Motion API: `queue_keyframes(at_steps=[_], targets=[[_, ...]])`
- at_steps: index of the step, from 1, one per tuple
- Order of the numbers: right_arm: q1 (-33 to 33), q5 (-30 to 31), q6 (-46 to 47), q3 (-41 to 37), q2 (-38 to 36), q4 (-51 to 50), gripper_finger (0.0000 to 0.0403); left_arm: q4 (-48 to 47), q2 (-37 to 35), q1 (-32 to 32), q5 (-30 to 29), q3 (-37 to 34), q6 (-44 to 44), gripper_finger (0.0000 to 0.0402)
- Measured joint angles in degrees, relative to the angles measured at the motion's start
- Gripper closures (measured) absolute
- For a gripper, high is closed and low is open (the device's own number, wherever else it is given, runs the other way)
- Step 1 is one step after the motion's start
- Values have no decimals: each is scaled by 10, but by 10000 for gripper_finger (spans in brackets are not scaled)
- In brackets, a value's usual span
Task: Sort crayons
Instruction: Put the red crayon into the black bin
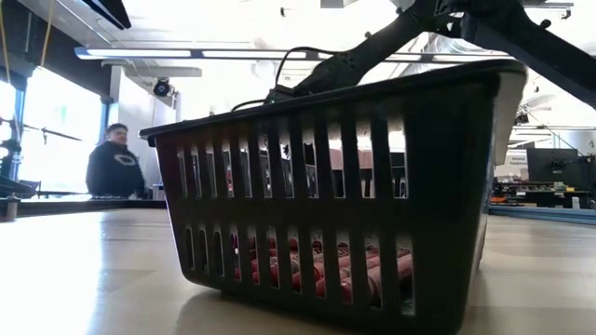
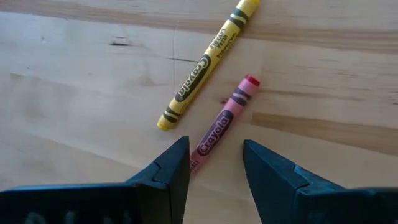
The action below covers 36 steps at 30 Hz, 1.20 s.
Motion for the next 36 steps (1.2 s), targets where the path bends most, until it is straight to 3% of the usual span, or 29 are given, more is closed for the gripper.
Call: queue_keyframes(at_steps=[15,24,36], targets=[[0,79,-88,81,21,-217,266,-2,-11,0,-4,0,10,312],[0,77,-138,80,20,-242,268,-2,-11,0,-5,0,10,312],[-24,80,-167,80,19,-242,393,-2,-11,0,-5,0,-1,312]])
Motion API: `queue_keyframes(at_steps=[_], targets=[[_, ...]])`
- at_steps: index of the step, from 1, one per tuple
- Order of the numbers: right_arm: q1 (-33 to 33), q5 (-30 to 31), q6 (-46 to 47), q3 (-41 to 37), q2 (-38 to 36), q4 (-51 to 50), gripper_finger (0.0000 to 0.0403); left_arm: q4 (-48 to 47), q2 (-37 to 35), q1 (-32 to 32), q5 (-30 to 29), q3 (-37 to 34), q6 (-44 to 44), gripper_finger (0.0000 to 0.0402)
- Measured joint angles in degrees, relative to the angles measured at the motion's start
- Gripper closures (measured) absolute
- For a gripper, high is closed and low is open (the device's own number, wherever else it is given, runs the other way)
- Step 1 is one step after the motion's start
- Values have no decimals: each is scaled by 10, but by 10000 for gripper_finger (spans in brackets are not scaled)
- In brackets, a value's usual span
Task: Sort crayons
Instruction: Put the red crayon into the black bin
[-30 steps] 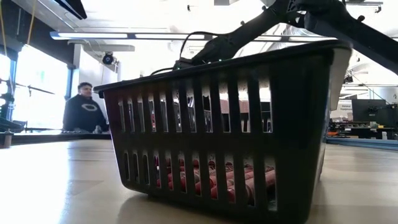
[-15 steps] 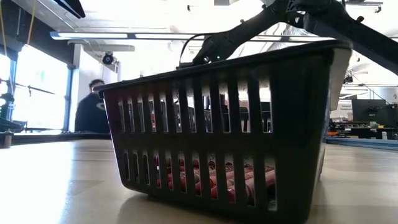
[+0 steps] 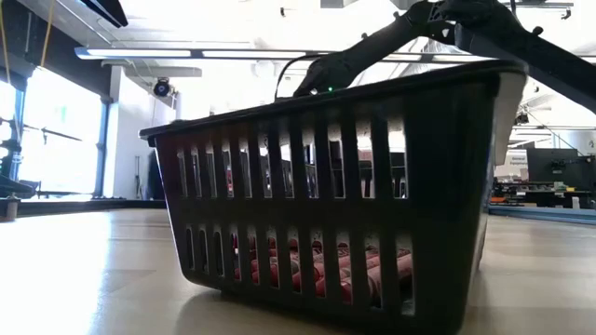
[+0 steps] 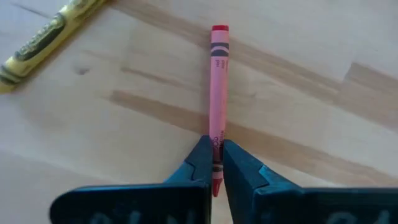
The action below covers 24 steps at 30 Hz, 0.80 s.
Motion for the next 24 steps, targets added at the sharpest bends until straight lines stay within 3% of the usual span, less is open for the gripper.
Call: queue_keyframes(at_steps=[4,12,18,24], targets=[[-3,-11,-5,0,0,-16,391,0,0,0,0,0,-5,312],[12,-101,-51,0,-32,-62,396,2,0,0,0,0,-13,312],[55,-142,-101,0,-128,-80,400,3,0,0,0,0,-46,312],[153,-149,-141,1,-256,-128,399,30,11,-1,26,0,-90,312]])
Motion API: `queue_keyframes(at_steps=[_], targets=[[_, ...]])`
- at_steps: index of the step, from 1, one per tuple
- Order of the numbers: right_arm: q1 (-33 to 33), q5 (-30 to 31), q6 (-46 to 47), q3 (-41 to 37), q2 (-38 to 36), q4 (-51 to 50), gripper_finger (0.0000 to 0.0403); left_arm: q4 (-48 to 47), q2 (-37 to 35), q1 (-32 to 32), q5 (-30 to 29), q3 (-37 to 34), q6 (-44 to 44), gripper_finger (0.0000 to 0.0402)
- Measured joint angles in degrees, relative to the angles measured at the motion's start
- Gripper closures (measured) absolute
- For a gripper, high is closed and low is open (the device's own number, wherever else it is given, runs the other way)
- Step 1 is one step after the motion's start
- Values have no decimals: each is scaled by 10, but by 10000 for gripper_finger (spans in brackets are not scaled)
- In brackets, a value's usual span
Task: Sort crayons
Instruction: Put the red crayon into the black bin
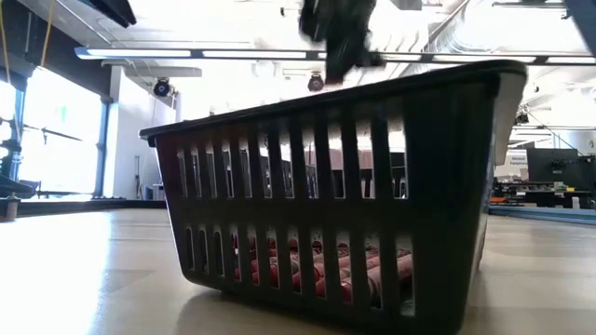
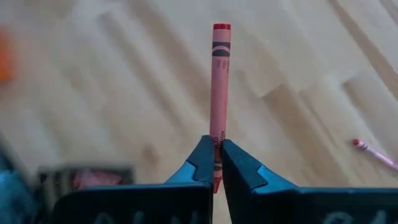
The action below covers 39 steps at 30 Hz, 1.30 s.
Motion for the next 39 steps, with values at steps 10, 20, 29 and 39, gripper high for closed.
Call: queue_keyframes(at_steps=[10,20,29,39], targets=[[239,127,67,-8,-68,-94,399,127,79,-1,104,0,10,312],[376,126,65,-151,-65,166,399,223,179,-43,210,0,2,312],[384,104,126,-331,-65,352,399,239,229,-109,215,0,-50,312],[370,118,134,-417,-65,483,392,242,258,-136,211,0,-66,312]])
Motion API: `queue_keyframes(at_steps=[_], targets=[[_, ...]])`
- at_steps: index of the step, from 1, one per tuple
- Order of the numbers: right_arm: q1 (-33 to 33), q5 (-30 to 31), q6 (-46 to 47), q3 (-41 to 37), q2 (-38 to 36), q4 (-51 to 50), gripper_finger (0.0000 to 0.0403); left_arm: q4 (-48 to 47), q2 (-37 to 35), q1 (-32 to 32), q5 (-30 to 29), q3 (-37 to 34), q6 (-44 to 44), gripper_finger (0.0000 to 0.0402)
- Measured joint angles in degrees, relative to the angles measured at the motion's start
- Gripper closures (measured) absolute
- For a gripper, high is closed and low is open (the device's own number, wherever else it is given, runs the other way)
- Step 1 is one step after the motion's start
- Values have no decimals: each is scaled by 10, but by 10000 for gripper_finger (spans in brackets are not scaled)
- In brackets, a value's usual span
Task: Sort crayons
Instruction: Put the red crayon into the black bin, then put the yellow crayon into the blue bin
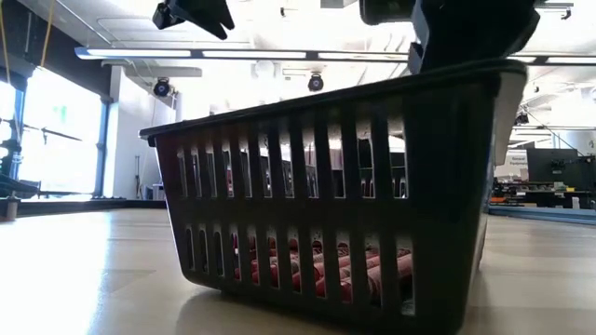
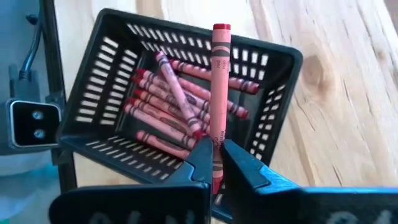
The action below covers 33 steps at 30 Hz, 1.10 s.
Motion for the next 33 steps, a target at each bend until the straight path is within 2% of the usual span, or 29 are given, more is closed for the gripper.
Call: queue_keyframes(at_steps=[6,10,17,22,25,29,33], targets=[[-11,-21,11,-3,0,-3,385,-1,10,6,-12,0,4,312],[-16,-53,10,6,0,-3,355,-2,9,18,-14,0,35,312],[-22,-49,-10,31,0,-45,310,-2,25,43,-15,0,36,312],[-41,-35,-17,94,0,-199,305,1,80,73,-12,0,51,312],[-52,6,-17,163,0,-336,306,3,131,99,4,0,77,312],[-58,69,-14,276,0,-496,307,10,204,142,59,0,113,312],[-57,135,4,394,0,-622,307,50,260,185,67,0,147,311]])
